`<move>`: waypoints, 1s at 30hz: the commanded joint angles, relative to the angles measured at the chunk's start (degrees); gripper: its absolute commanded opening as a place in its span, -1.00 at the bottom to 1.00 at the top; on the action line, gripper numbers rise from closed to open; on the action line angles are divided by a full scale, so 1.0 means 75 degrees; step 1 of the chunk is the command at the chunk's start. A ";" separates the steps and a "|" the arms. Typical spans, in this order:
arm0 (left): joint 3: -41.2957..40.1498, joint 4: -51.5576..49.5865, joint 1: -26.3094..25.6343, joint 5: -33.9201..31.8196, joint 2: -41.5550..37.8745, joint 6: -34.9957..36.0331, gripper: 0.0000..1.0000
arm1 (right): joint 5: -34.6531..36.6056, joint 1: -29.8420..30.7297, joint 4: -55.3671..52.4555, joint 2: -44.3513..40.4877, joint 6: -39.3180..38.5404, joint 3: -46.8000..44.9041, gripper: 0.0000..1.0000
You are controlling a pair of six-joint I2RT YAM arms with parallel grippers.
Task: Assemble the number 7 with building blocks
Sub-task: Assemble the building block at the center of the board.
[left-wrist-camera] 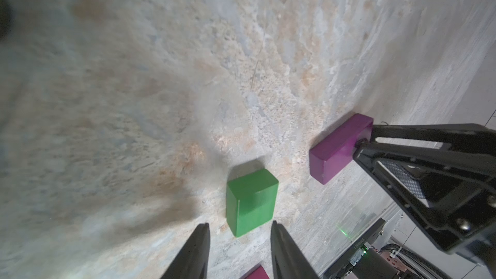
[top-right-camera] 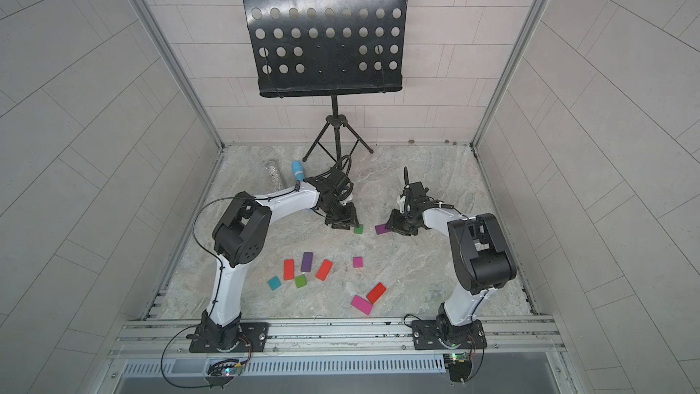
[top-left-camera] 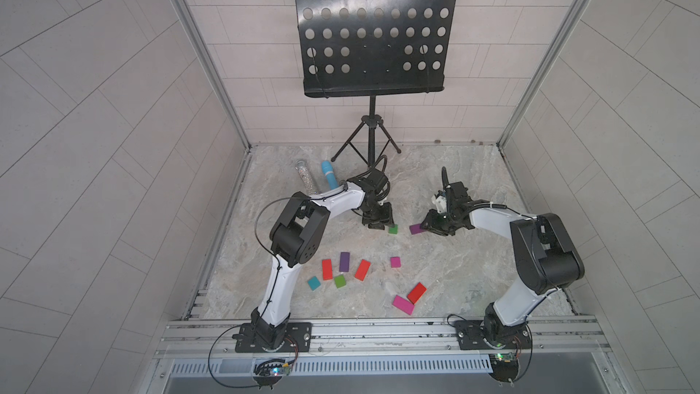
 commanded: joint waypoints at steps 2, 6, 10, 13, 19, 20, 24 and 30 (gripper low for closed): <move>0.0194 -0.0044 -0.0046 -0.0014 0.0161 -0.0032 -0.14 | -0.0022 0.0114 0.0025 -0.0093 0.0156 -0.0124 -0.29; 0.0194 -0.0081 -0.0049 -0.0014 0.0202 -0.0044 -0.17 | -0.0055 0.0184 0.0071 -0.0092 0.0301 -0.0144 -0.30; 0.0159 -0.0096 -0.0041 -0.0026 0.0200 -0.0067 -0.18 | -0.0042 0.0231 0.0181 -0.0144 0.0559 -0.0201 -0.31; 0.0154 -0.0085 -0.0056 -0.0002 0.0225 -0.0062 -0.18 | -0.0023 0.0277 0.0221 -0.0105 0.0687 -0.0245 -0.32; 0.0135 -0.0085 -0.0095 0.0056 0.0248 -0.0056 -0.20 | 0.0043 0.0301 0.0428 -0.0108 0.1063 -0.0471 -0.33; 0.0124 -0.0085 -0.0113 0.0056 0.0242 -0.0058 -0.20 | 0.0065 0.0313 0.0451 -0.0117 0.1104 -0.0489 -0.34; 0.0123 -0.0079 -0.0134 0.0074 0.0261 -0.0076 -0.21 | 0.0095 0.0345 0.0514 -0.0165 0.1292 -0.0579 -0.33; 0.0112 0.0019 -0.0157 0.0103 0.0261 -0.0155 -0.21 | 0.0150 0.0476 0.0705 -0.0218 0.1568 -0.0704 -0.34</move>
